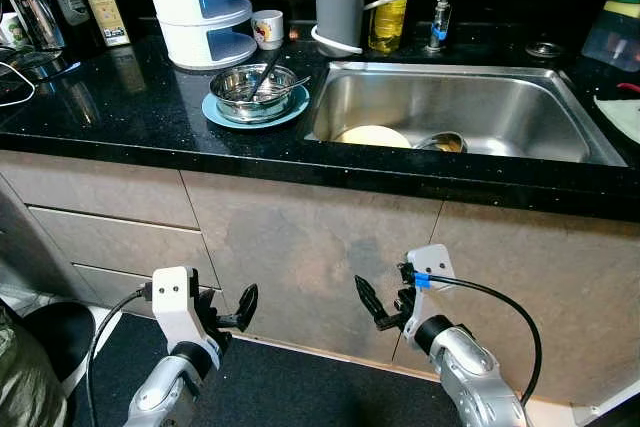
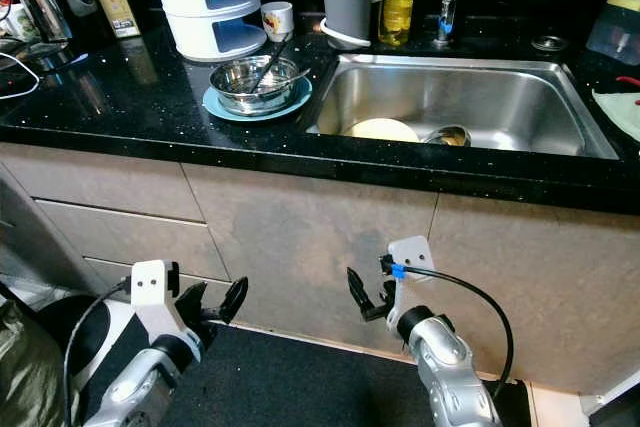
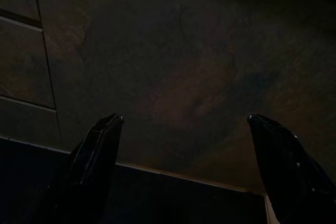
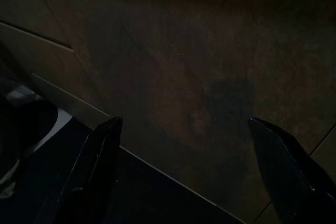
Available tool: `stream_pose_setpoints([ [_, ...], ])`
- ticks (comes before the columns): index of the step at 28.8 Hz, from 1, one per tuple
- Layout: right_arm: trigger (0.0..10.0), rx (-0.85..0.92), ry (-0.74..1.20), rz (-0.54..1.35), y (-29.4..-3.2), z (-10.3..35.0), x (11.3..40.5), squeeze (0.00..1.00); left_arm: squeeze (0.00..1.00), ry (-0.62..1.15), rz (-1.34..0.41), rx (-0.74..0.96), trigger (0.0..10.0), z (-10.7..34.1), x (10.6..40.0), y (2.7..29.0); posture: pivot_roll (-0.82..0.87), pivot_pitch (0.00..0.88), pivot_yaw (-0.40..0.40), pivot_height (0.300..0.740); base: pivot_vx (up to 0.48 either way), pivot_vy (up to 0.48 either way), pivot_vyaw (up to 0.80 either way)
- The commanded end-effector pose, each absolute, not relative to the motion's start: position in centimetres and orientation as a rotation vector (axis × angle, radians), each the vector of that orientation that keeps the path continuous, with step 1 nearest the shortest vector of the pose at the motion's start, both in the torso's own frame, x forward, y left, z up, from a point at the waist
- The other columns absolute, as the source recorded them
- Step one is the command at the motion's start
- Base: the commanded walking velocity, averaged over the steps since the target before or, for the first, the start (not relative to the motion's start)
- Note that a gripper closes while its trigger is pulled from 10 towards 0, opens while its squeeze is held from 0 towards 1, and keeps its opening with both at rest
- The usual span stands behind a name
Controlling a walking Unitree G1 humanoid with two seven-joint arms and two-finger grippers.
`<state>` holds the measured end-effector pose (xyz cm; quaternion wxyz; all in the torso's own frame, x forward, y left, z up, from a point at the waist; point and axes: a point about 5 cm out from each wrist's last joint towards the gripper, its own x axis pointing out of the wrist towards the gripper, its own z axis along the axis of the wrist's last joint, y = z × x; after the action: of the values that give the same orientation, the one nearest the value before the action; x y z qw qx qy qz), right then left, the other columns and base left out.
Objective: Kitchen organization
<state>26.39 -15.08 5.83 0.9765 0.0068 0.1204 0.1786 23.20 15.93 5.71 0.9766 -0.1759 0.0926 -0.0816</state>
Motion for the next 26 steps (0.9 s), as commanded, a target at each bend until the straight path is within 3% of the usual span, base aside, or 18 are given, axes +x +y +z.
stream_pose_setpoints([
  [1, 10.0, 0.035, 0.258, 0.356, -15.2, 5.6, 26.4, 0.00, 0.00, 0.194, -0.158, -0.349, 10.0, 5.5, 23.0, 16.1, -0.02, 0.000, 0.007, 0.740, 0.000, 0.000, 0.00],
  [5, 10.0, 0.032, 0.260, 0.357, -15.2, 5.6, 26.4, 0.00, 0.00, 0.196, -0.161, -0.351, 10.0, 5.5, 23.0, 16.1, -0.02, 0.000, 0.010, 0.740, 0.000, 0.000, 0.00],
  [6, 10.0, 0.031, 0.260, 0.357, -15.2, 5.6, 26.4, 0.60, 0.00, 0.196, -0.161, -0.352, 10.0, 5.5, 23.0, 16.1, -0.02, 0.000, 0.010, 0.740, 0.000, 0.000, 0.00],
  [7, 10.0, 0.027, 0.260, 0.357, -15.2, 5.6, 26.4, 0.60, 0.00, 0.196, -0.162, -0.352, 10.0, 5.5, 23.0, 16.1, -0.02, 0.000, 0.010, 0.740, 0.000, 0.000, 0.00],
  [8, 10.0, 0.026, 0.258, 0.359, -15.2, 5.6, 26.4, 1.00, 0.00, 0.197, -0.162, -0.352, 10.0, 5.5, 22.9, 16.1, -0.02, 0.000, 0.012, 0.740, 0.000, 0.000, 0.00],
  [13, 10.0, 0.083, 0.243, 0.361, -15.3, 5.8, 26.4, 1.00, 0.00, 0.207, -0.145, -0.342, 10.0, 5.5, 23.0, 16.3, -0.02, 0.000, 0.007, 0.740, 0.000, 0.000, 0.00],
  [14, 10.0, 0.107, 0.242, 0.366, -15.4, 5.9, 26.4, 0.77, 0.00, 0.209, -0.130, -0.333, 10.0, 5.5, 23.0, 16.5, -0.02, 0.000, 0.007, 0.740, 0.000, 0.000, 0.00],
  [15, 10.0, 0.124, 0.241, 0.376, -15.4, 6.0, 26.4, 0.14, 0.00, 0.210, -0.112, -0.329, 10.0, 5.6, 23.1, 16.7, -0.02, 0.000, 0.009, 0.740, 0.000, 0.000, 0.00],
  [16, 10.0, 0.130, 0.241, 0.384, -15.4, 6.1, 26.4, 0.14, 0.00, 0.210, -0.101, -0.328, 10.0, 5.6, 23.2, 16.8, -0.02, 0.000, 0.009, 0.740, 0.000, 0.000, 0.00],
  [17, 10.0, 0.125, 0.235, 0.391, -15.5, 6.4, 26.5, 0.00, 0.00, 0.198, -0.076, -0.316, 10.0, 5.8, 23.3, 17.2, -0.02, 0.000, 0.007, 0.740, 0.000, 0.000, 0.00],
  [26, 10.0, 0.177, 0.060, 0.481, -13.4, 11.1, 29.6, 0.00, 0.00, 0.083, 0.081, -0.196, 10.0, 7.9, 24.9, 19.2, 0.00, 0.000, 0.001, 0.740, 0.000, 0.000, 0.00],
])
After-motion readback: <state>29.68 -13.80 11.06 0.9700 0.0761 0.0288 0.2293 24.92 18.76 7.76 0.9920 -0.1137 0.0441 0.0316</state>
